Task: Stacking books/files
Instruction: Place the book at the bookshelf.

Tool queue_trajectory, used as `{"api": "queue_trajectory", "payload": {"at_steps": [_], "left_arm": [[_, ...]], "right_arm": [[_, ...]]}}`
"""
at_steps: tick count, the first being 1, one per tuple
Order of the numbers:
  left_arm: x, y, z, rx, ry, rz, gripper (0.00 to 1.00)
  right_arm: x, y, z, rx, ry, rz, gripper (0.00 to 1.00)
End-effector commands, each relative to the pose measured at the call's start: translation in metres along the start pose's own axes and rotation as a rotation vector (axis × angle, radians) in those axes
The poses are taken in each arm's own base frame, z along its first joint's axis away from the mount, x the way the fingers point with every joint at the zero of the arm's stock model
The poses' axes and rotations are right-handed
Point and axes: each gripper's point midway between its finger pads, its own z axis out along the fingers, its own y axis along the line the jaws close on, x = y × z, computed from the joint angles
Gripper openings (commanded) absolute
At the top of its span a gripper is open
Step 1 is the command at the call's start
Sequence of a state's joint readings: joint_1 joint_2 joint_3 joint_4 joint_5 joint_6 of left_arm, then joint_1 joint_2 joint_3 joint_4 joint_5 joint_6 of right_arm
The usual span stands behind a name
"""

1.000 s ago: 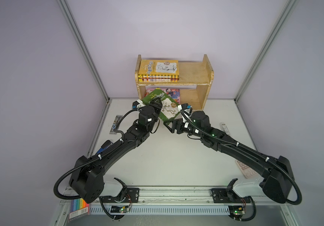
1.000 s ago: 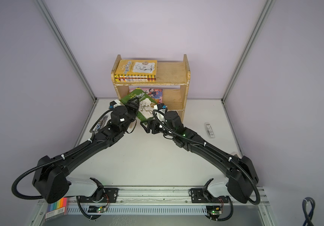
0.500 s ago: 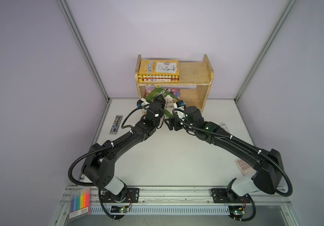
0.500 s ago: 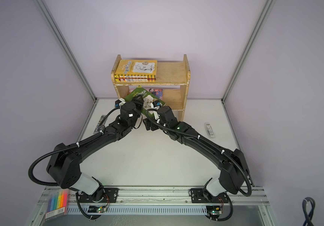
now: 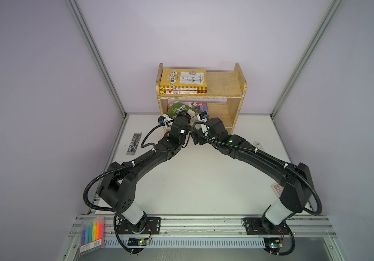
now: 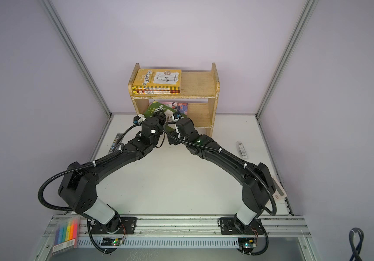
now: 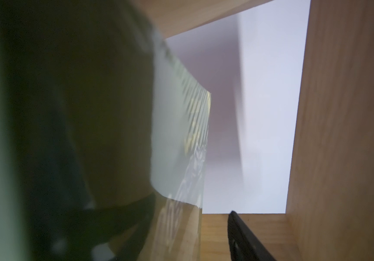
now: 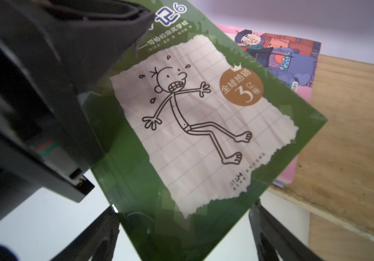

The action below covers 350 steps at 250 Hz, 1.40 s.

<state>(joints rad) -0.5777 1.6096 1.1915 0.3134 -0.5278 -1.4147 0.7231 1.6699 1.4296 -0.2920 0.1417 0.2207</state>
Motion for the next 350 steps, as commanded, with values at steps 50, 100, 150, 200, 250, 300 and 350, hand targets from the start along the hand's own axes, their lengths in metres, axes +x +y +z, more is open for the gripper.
{"api": "queue_trajectory", "payload": {"at_steps": [50,100,150,200,250,300,350], "left_arm": [[0.001,0.015,0.005,-0.055,0.047,0.018,0.00],[0.000,0.031,0.005,-0.092,0.072,-0.001,0.00],[0.001,0.029,0.003,-0.092,0.090,0.015,0.08],[0.002,0.028,-0.001,-0.098,0.110,0.040,0.42],[0.003,0.030,-0.008,-0.118,0.135,0.079,0.55],[0.005,0.047,-0.013,-0.193,0.161,0.142,0.64],[0.010,0.065,-0.014,-0.237,0.203,0.179,0.71]], "right_arm": [[-0.037,-0.024,0.013,0.143,-0.115,-0.017,0.90],[-0.047,-0.025,0.011,0.158,-0.148,-0.023,0.90],[-0.056,-0.033,0.004,0.206,-0.186,-0.069,0.90],[-0.068,-0.039,-0.004,0.248,-0.217,-0.113,0.89],[-0.075,-0.043,0.000,0.284,-0.220,-0.137,0.89],[-0.078,-0.051,0.002,0.334,-0.223,-0.159,0.89],[-0.079,-0.032,-0.005,0.172,-0.231,-0.223,0.91]]}}
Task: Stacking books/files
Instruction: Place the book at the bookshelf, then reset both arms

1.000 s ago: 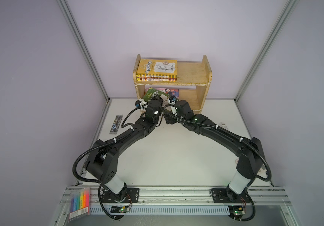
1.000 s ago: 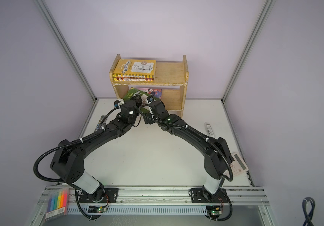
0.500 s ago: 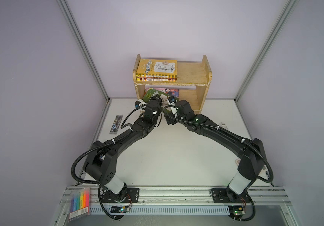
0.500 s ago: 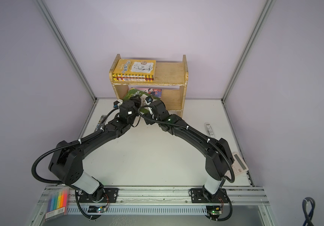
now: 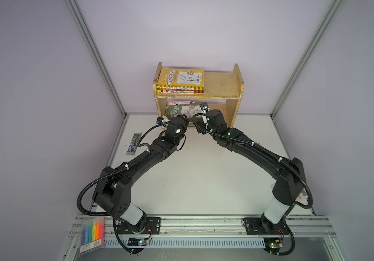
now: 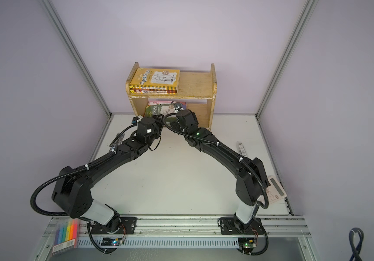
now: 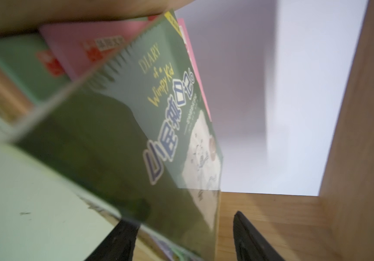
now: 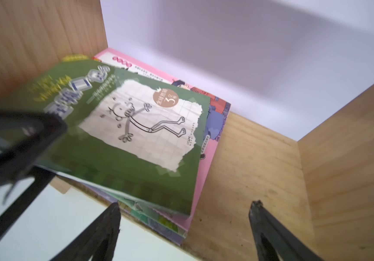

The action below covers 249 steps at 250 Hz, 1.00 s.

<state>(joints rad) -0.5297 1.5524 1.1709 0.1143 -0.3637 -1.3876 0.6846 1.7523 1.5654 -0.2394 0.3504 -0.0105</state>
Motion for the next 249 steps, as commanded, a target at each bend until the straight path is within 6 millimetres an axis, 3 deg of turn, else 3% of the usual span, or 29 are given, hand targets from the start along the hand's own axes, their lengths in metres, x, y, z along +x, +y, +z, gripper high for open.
{"api": "queue_trajectory", "payload": {"at_steps": [1,90,139,175,193,218,249], "left_arm": [[0.011,0.034,0.001,-0.112,0.062,0.086,0.71],[0.003,0.025,-0.011,-0.075,0.054,0.117,0.73],[0.004,-0.011,-0.038,0.018,0.059,0.245,0.77],[0.001,-0.027,-0.068,0.051,0.052,0.386,0.80],[-0.006,-0.018,-0.085,0.011,0.033,0.488,0.82],[-0.028,0.013,-0.107,-0.119,-0.005,0.667,0.84],[-0.074,0.068,-0.135,-0.374,-0.109,0.871,0.87]], "right_arm": [[-0.027,0.005,-0.012,-0.053,-0.116,-0.023,0.91],[-0.013,0.007,-0.021,-0.166,-0.064,-0.058,0.92],[-0.010,0.003,-0.028,-0.196,-0.066,-0.001,0.90],[-0.006,-0.002,-0.049,-0.223,-0.068,0.019,0.90],[0.006,-0.009,-0.062,-0.222,-0.046,0.024,0.90],[0.032,-0.025,-0.081,-0.201,-0.014,0.033,0.91],[0.086,-0.054,-0.093,-0.100,0.068,0.042,0.92]]}}
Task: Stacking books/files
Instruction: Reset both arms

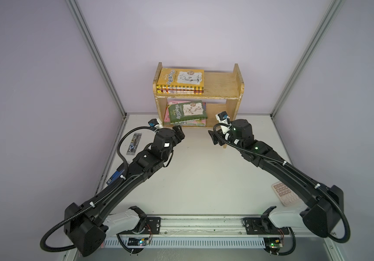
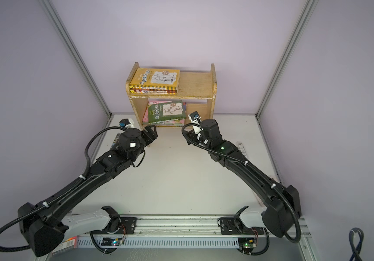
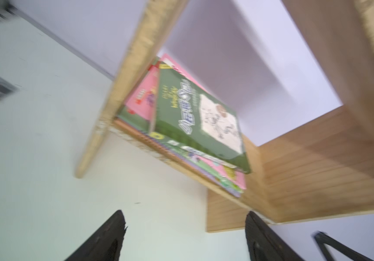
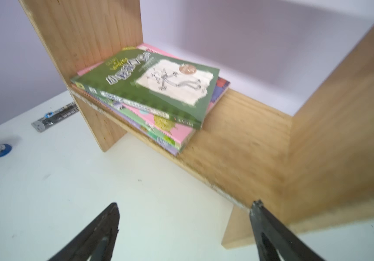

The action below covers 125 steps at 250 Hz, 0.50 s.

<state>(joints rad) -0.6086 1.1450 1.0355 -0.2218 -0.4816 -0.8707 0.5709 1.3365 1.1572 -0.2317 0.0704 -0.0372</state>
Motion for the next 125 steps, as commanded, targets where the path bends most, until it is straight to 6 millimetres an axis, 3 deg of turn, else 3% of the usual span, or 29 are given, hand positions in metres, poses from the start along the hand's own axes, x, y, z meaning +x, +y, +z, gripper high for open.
{"api": "queue_trajectory", "payload": {"at_steps": [1,33,68,93,125], "left_arm": [[-0.002,0.082,-0.019,-0.324,-0.013,0.317,0.87],[-0.014,0.155,-0.041,-0.579,-0.087,0.475,0.88],[-0.010,0.216,-0.041,-0.690,-0.098,0.537,0.89],[-0.007,0.245,-0.035,-0.683,-0.123,0.520,0.90],[-0.020,0.251,-0.026,-0.600,-0.173,0.491,0.90]], "right_arm": [[0.043,-0.021,-0.012,0.081,0.077,0.028,0.92],[0.103,-0.069,-0.022,0.256,0.128,0.106,0.95],[0.154,-0.124,-0.032,0.406,0.128,0.230,0.96],[0.170,-0.149,-0.035,0.496,0.067,0.229,0.97],[0.184,-0.176,-0.033,0.537,-0.002,0.301,0.98]]}}
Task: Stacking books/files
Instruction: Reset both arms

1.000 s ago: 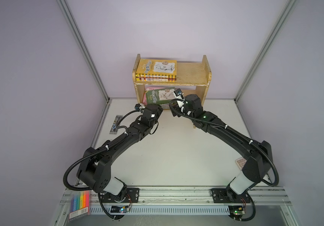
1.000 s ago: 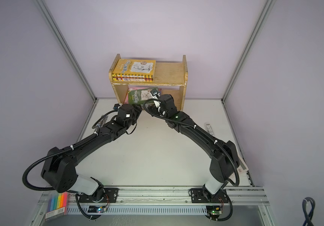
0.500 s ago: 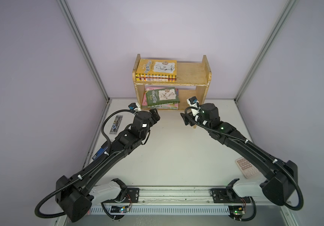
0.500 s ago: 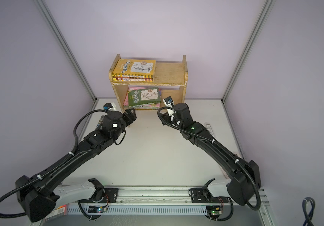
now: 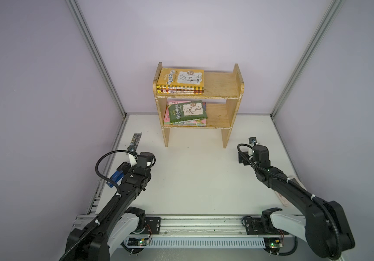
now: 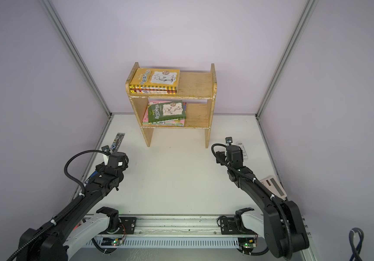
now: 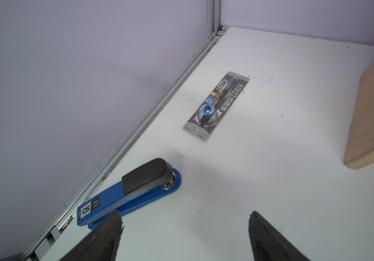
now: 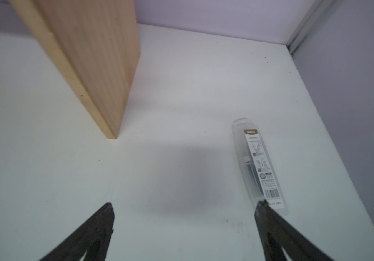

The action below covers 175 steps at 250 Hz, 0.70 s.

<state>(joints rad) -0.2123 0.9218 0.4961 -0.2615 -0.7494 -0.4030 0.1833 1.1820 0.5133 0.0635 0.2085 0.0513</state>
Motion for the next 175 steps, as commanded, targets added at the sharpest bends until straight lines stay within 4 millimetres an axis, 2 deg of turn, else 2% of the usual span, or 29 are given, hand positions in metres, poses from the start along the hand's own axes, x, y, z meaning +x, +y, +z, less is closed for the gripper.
{"api": "queue_trajectory", "payload": {"at_steps": [1,68,98,109,149,159,165,175], "left_arm": [[-0.036,-0.011,0.006,0.103,-0.153,-0.055,0.90],[-0.028,-0.009,0.039,0.164,-0.273,-0.072,0.91],[-0.032,-0.022,0.042,0.244,-0.329,-0.072,0.92],[-0.034,-0.027,0.043,0.270,-0.346,-0.064,0.92],[-0.041,-0.047,0.060,0.380,-0.331,-0.067,0.93],[-0.037,-0.053,0.064,0.409,-0.339,-0.072,0.93],[-0.030,-0.057,0.070,0.414,-0.320,-0.063,1.00],[-0.021,-0.066,0.078,0.439,-0.321,-0.042,1.00]], "right_arm": [[-0.037,-0.018,0.007,0.025,-0.201,0.110,0.98],[-0.047,-0.031,0.018,0.018,-0.352,0.126,0.98],[-0.044,-0.033,0.024,0.015,-0.415,0.121,0.99],[-0.033,-0.031,0.035,0.009,-0.397,0.119,0.98],[-0.033,-0.035,0.046,0.024,-0.346,0.129,0.99],[-0.034,-0.036,0.046,0.025,-0.347,0.132,0.99],[-0.034,-0.035,0.046,0.024,-0.350,0.131,0.99],[-0.033,-0.036,0.046,0.025,-0.344,0.131,0.99]]}}
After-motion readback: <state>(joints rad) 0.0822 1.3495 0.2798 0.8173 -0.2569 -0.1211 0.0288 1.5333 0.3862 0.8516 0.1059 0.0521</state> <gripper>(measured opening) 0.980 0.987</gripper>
